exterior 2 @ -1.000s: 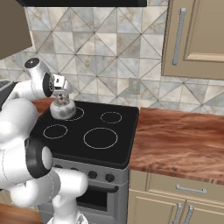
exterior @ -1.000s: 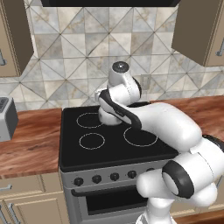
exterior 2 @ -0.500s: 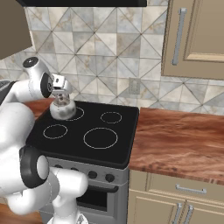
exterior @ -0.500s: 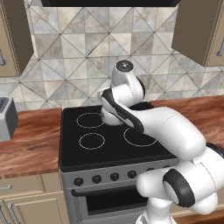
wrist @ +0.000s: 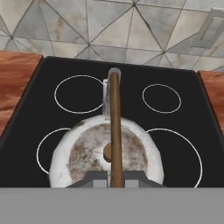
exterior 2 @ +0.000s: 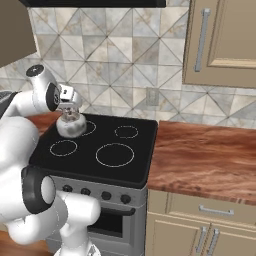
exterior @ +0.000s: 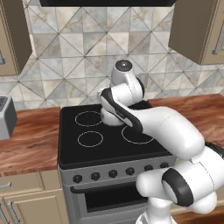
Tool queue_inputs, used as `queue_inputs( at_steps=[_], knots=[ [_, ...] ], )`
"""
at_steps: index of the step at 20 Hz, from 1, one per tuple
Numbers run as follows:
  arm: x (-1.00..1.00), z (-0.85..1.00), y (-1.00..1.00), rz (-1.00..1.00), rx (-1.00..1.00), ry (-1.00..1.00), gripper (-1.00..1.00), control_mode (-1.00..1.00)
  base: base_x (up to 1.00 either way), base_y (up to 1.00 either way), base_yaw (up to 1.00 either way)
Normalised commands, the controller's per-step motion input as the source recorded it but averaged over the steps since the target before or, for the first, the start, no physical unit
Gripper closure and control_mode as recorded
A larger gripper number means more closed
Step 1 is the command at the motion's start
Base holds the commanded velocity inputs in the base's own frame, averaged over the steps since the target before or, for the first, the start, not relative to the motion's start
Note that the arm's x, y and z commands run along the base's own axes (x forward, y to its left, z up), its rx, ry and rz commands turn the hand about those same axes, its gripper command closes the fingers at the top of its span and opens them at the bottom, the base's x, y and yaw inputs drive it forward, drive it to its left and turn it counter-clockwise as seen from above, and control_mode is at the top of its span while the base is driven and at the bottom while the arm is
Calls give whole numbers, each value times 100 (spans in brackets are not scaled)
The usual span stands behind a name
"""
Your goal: The kettle is done boiling. Turn off the stove, then wait for 300 timesteps before moving the kettle to the dining table.
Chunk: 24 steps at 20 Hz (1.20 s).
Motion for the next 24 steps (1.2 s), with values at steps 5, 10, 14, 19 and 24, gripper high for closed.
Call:
queue_inputs(
  at_steps=[5, 10, 14, 19, 24],
  knots=[
    [0, 0, 0, 0, 0, 0, 100, 100, -54, 0, -17],
    [0, 0, 0, 0, 0, 0, 100, 100, -24, 0, -24],
    [0, 0, 0, 0, 0, 0, 100, 100, -4, 1, -40],
    [0, 0, 0, 0, 0, 0, 100, 100, -4, 10, -52],
    [0, 0, 0, 0, 0, 0, 100, 100, -7, 21, -57]
  ],
)
